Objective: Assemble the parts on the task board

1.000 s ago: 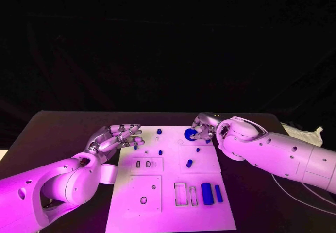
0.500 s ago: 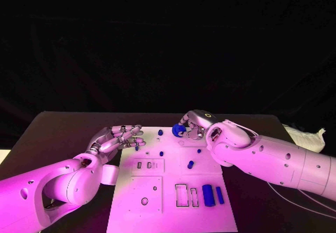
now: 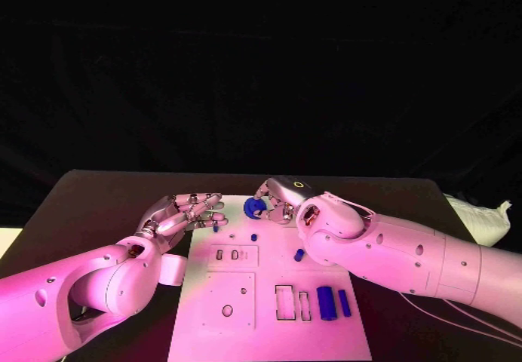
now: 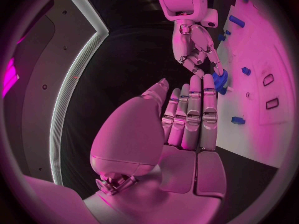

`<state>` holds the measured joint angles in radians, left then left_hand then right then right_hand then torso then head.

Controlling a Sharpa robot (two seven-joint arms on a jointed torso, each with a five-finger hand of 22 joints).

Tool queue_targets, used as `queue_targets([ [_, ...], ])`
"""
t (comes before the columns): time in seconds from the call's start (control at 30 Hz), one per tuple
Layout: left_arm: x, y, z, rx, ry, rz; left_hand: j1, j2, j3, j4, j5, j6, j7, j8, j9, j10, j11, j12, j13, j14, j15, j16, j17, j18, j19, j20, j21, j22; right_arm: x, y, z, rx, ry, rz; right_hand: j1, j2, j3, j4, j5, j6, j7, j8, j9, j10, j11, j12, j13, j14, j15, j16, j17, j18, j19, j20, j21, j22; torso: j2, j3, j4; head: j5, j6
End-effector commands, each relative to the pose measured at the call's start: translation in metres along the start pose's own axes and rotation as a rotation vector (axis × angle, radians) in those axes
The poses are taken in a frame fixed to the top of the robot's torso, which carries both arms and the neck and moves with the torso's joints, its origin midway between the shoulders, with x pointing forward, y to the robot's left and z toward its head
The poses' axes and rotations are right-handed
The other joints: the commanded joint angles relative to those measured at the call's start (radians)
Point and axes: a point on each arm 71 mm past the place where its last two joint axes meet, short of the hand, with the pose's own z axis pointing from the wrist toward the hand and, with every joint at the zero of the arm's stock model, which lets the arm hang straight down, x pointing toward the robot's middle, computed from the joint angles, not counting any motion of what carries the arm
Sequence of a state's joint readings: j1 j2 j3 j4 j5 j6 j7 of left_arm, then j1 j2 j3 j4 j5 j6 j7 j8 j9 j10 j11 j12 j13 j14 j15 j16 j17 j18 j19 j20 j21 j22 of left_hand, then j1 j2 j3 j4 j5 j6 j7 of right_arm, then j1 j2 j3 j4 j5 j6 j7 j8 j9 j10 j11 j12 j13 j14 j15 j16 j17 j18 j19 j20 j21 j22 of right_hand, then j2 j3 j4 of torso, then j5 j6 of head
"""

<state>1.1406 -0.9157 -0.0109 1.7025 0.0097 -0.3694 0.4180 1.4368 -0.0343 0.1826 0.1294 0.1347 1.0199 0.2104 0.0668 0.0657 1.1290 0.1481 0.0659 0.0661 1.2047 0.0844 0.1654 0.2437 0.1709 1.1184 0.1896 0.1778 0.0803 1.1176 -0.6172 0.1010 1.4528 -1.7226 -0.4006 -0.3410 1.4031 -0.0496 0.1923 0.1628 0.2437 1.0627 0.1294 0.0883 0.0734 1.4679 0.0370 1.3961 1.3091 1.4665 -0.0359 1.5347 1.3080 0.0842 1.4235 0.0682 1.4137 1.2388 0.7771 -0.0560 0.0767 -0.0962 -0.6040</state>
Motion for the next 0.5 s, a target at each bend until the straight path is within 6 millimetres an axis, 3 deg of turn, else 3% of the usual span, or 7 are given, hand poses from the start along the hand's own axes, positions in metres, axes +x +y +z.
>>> queue_targets([
  [0.03, 0.003, -0.001, 0.0, 0.007, 0.021, -0.013, 0.0, -0.006, 0.006, -0.001, 0.0, -0.005, 0.0, -0.003, -0.001, -0.004, -0.001, -0.003, -0.001, -0.004, 0.004, -0.006, 0.001, 0.008, 0.004, 0.002, -0.006, -0.001, 0.007, 0.004, 0.002, -0.003, 0.041, -0.032, -0.002, 0.006, 0.01, 0.002, -0.007, 0.022, -0.012, 0.006, 0.011, 0.017, -0.006, 0.0, 0.118, 0.089, -0.005, 0.002, 0.182, -0.018, 0.003, -0.004, 0.005, 0.002, 0.001, 0.0001, 0.0002, 0.003, -0.002],
  [0.27, 0.003, -0.001, 0.001, 0.007, 0.023, -0.013, 0.0, -0.006, 0.006, -0.001, 0.0, -0.005, 0.0, -0.003, -0.001, -0.004, -0.001, -0.003, -0.001, -0.004, 0.004, -0.006, 0.001, 0.008, 0.004, 0.002, -0.006, -0.001, 0.016, 0.011, 0.006, -0.012, 0.07, -0.031, -0.005, 0.004, 0.011, 0.002, -0.009, 0.022, -0.012, 0.005, 0.011, 0.017, -0.006, 0.0, 0.118, 0.089, -0.005, 0.002, 0.183, -0.018, 0.003, -0.004, 0.005, 0.002, 0.0, 0.0, -0.0029, 0.009, -0.007],
  [0.5, 0.004, -0.001, 0.001, 0.007, 0.024, -0.014, 0.0, -0.006, 0.006, -0.001, 0.0, -0.005, 0.0, -0.003, -0.001, -0.004, -0.001, -0.003, -0.001, -0.004, 0.004, -0.006, 0.001, 0.008, 0.004, 0.002, -0.006, -0.001, 0.02, 0.015, 0.009, -0.015, 0.089, -0.04, -0.012, -0.001, 0.013, 0.002, -0.017, 0.02, -0.01, 0.001, 0.01, 0.016, -0.005, -0.002, 0.118, 0.088, -0.004, 0.001, 0.181, -0.018, 0.003, -0.003, 0.006, 0.003, 0.0, 0.0003, -0.0024, 0.007, -0.008],
])
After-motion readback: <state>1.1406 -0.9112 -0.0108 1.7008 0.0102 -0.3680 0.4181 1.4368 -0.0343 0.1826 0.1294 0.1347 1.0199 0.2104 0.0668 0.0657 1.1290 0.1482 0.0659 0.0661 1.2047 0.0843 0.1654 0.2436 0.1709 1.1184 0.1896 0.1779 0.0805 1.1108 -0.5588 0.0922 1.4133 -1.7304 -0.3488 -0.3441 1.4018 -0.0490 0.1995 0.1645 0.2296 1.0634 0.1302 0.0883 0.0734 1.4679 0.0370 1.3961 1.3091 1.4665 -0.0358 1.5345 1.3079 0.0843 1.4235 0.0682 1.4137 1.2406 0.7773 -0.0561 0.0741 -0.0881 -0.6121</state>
